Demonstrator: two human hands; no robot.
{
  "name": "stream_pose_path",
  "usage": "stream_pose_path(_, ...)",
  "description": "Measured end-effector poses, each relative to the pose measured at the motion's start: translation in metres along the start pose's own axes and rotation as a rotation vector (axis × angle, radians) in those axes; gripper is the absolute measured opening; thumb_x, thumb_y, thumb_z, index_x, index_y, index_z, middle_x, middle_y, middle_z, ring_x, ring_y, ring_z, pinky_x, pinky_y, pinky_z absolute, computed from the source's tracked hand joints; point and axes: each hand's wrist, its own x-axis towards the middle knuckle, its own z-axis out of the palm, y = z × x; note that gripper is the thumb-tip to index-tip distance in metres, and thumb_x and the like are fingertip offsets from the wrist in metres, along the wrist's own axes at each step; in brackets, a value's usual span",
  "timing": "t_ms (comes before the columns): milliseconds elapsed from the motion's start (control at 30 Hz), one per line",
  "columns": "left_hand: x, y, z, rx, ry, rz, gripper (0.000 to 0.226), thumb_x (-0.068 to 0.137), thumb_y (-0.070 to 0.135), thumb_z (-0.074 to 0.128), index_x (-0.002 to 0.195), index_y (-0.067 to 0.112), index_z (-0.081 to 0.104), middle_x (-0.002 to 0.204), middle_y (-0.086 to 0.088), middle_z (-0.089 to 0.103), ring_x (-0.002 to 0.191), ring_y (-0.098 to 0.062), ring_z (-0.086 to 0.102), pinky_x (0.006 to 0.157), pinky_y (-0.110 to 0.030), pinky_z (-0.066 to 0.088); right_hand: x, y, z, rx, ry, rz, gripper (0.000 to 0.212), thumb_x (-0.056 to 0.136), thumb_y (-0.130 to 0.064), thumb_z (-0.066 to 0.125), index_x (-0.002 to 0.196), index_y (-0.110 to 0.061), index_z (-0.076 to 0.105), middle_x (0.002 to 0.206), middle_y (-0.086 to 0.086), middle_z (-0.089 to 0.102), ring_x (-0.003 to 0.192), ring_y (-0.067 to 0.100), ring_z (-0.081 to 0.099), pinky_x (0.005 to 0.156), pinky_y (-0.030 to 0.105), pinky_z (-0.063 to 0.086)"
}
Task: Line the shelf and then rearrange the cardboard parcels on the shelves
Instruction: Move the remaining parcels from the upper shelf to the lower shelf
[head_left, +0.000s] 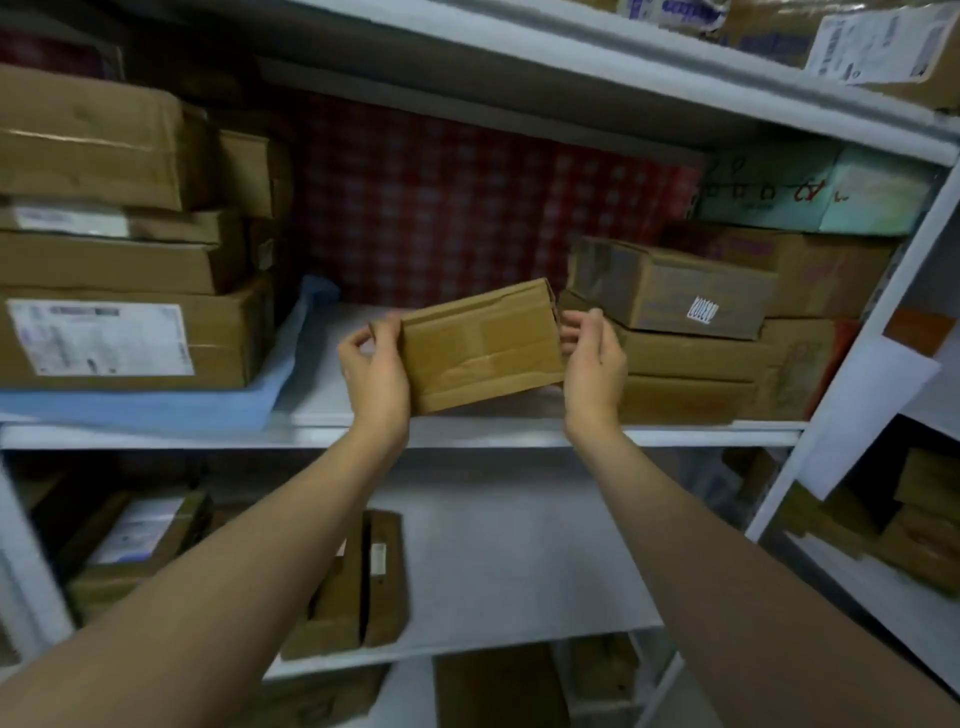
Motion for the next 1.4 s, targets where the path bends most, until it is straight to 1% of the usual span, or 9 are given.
stream_pose_path(233, -0.042, -0.047, -0.073, 0.214, -0.127, 0.051, 0.044, 0.097, 0.032, 0.052, 0.138, 0.025, 0.039, 0.124, -0.002, 0.045, 0.101, -0.008, 0.051, 0.087, -0.028, 0.04, -0.074, 0.038, -0.018, 0.105, -0.053, 0.515, 0.052, 0.102, -0.052, 0.027, 0.092, -0.02, 0.067, 0.081, -0.002, 0.067, 0.072, 0.011, 0.062, 0.062, 0.027, 0.051)
stream_pose_path(367, -0.056, -0.078, -0.097, 0.347, -0.124, 0.057, 0.049, 0.093, 0.035, 0.06, 0.135, 0.019, 0.043, 0.118, -0.001, 0.047, 0.091, -0.003, 0.051, 0.073, -0.016, 0.038, -0.105, 0.066, -0.035, 0.074, -0.196, 0.69, 0.065, 0.098, -0.062, 0.017, 0.117, -0.02, 0.063, 0.104, -0.001, 0.068, 0.098, 0.018, 0.061, 0.095, 0.045, 0.047)
stream_pose_path(467, -0.066, -0.109, -0.113, 0.419, -0.149, -0.052, 0.06, 0.087, 0.052, 0.062, 0.134, 0.022, 0.04, 0.125, -0.003, 0.048, 0.105, -0.014, 0.055, 0.084, -0.028, 0.047, -0.125, 0.088, -0.042, 0.035, -0.291, 0.807, 0.069, 0.095, -0.067, 0.018, 0.122, -0.023, 0.064, 0.12, -0.001, 0.066, 0.114, 0.021, 0.057, 0.097, 0.051, 0.047)
stream_pose_path(600, -0.078, -0.148, -0.126, 0.578, -0.141, -0.213, 0.066, 0.086, 0.046, 0.067, 0.136, 0.018, 0.035, 0.137, -0.006, 0.039, 0.113, -0.023, 0.052, 0.099, -0.041, 0.043, -0.144, 0.117, -0.046, -0.075, -0.365, 0.932, 0.058, 0.097, -0.063, 0.022, 0.115, -0.026, 0.062, 0.132, -0.001, 0.06, 0.126, 0.022, 0.049, 0.096, 0.051, 0.042)
stream_pose_path(833, -0.076, -0.228, -0.111, 0.704, -0.261, -0.367, 0.067, 0.082, 0.04, 0.073, 0.136, 0.024, 0.037, 0.135, -0.004, 0.041, 0.117, -0.026, 0.054, 0.102, -0.051, 0.047, -0.145, 0.195, -0.06, -0.358, -0.361, 1.22, 0.076, 0.093, -0.069, 0.019, 0.147, -0.019, 0.035, 0.15, 0.011, 0.041, 0.134, 0.036, 0.04, 0.105, 0.055, 0.036)
stream_pose_path(967, -0.063, -0.277, -0.088, 0.751, -0.374, -0.43, 0.066, 0.086, 0.03, 0.068, 0.144, 0.025, 0.036, 0.14, -0.001, 0.044, 0.122, -0.025, 0.052, 0.101, -0.04, 0.048, -0.134, 0.248, -0.065, -0.422, -0.407, 1.255, 0.064, 0.097, -0.06, 0.032, 0.148, -0.022, 0.03, 0.151, 0.01, 0.034, 0.133, 0.038, 0.038, 0.097, 0.053, 0.047)
stream_pose_path(1167, -0.028, -0.344, -0.057, 0.674, -0.412, -0.528, 0.094, 0.072, 0.025, 0.073, 0.151, 0.032, 0.022, 0.147, 0.002, 0.039, 0.139, -0.027, 0.038, 0.106, -0.053, 0.044, -0.104, 0.334, -0.05, -0.365, -0.436, 1.288, 0.051, 0.101, -0.035, 0.045, 0.147, -0.019, 0.032, 0.152, 0.009, 0.032, 0.134, 0.039, 0.037, 0.088, 0.057, 0.054)
stream_pose_path(1267, 0.0, -0.37, -0.051, 0.757, -0.419, -0.529, 0.11, 0.071, 0.017, 0.072, 0.154, 0.035, 0.003, 0.156, -0.002, 0.022, 0.145, -0.031, 0.024, 0.111, -0.053, 0.038, -0.088, 0.371, -0.029, -0.366, -0.512, 1.234, 0.045, 0.102, -0.027, 0.045, 0.144, -0.019, 0.036, 0.144, 0.009, 0.04, 0.13, 0.035, 0.042, 0.092, 0.054, 0.052)
stream_pose_path(1400, 0.014, -0.407, -0.057, 1.096, -0.498, -0.62, 0.095, 0.088, 0.022, 0.068, 0.156, 0.032, 0.003, 0.161, -0.01, -0.006, 0.148, -0.038, 0.005, 0.116, -0.047, 0.031, -0.088, 0.419, -0.002, -0.45, -0.749, 1.176, 0.036, 0.1, -0.016, 0.046, 0.135, -0.018, 0.047, 0.127, 0.005, 0.056, 0.107, 0.025, 0.057, 0.099, 0.048, 0.05)
